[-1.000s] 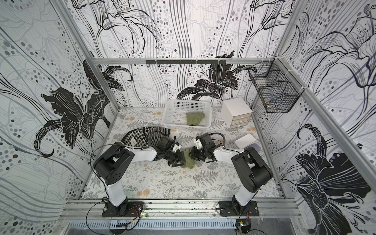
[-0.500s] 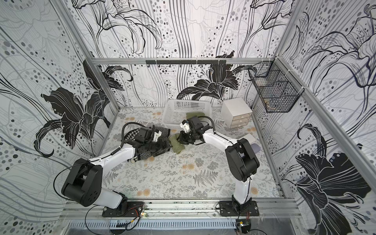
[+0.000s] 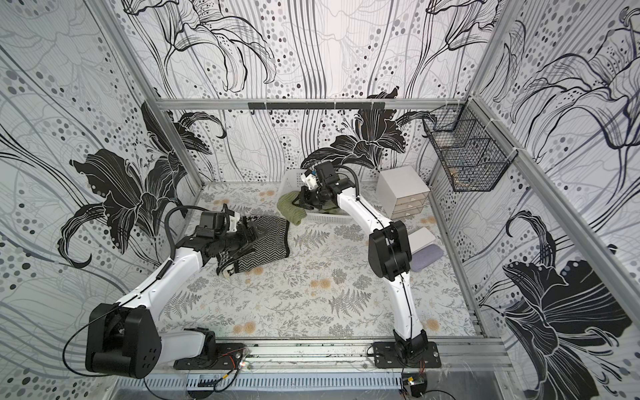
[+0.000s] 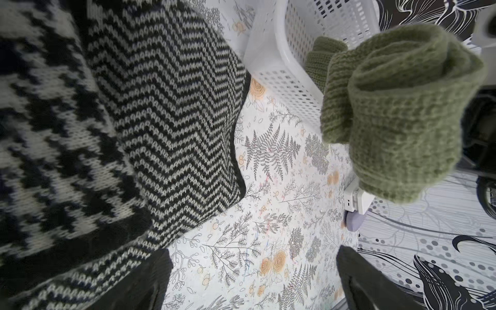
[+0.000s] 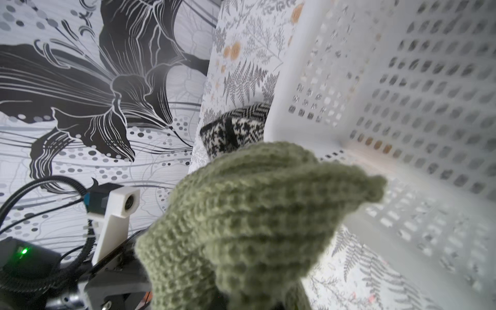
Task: Roll up the scarf and place it into the basket
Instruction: Pick up the scarf at the center of the board, then place the scarf in the basket.
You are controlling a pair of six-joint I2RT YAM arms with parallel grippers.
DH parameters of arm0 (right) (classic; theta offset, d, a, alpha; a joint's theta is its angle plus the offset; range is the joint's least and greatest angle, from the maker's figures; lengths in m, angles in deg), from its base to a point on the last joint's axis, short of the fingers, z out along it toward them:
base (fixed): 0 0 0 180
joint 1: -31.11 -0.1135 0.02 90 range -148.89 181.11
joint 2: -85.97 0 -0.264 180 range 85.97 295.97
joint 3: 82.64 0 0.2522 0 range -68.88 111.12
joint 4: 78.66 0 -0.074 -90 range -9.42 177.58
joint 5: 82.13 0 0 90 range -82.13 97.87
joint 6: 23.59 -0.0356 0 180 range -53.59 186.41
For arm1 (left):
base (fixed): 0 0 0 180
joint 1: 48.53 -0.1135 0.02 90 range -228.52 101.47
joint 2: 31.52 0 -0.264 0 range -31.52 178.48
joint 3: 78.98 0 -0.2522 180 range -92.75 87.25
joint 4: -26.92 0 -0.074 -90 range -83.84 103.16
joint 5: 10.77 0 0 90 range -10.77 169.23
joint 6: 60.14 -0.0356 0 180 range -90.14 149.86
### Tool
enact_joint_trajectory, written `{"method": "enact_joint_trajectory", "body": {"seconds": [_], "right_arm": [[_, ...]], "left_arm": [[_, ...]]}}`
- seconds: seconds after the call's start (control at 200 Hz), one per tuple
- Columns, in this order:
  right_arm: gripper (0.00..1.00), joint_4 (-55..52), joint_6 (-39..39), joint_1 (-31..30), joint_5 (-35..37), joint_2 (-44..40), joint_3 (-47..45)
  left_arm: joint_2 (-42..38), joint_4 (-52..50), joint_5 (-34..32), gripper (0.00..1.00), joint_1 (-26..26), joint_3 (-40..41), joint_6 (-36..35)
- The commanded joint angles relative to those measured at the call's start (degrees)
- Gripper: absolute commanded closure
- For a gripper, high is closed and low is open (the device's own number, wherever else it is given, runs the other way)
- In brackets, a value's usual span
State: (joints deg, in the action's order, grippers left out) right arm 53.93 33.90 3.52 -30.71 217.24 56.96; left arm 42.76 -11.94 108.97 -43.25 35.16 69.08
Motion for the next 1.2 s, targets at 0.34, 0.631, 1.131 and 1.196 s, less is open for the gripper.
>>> {"method": "enact_joint_trajectory", "body": {"seconds": [0.34,0.631,1.131,1.196], "right_arm": [[1.00,-1.6,-8.7,4.0,6.6,26.1,28.3],[1.00,5.6,-13.5,3.9,14.8,29.8,30.3],[0.35,14.2,-19.2,3.9,23.1,31.1,31.0],[0.34,16.2,-19.4,3.9,23.0,30.4,30.8]], "left_arm": [[-1.5,-3.0,-0.3,0.01,-1.3,-2.6,-2.4],[0.6,-1.4,1.9,0.01,-1.3,-2.9,-1.5],[2.0,-4.0,2.2,0.01,-1.3,-5.7,-1.8],[1.3,-4.8,1.9,0.01,-1.3,-5.7,-2.0]]}}
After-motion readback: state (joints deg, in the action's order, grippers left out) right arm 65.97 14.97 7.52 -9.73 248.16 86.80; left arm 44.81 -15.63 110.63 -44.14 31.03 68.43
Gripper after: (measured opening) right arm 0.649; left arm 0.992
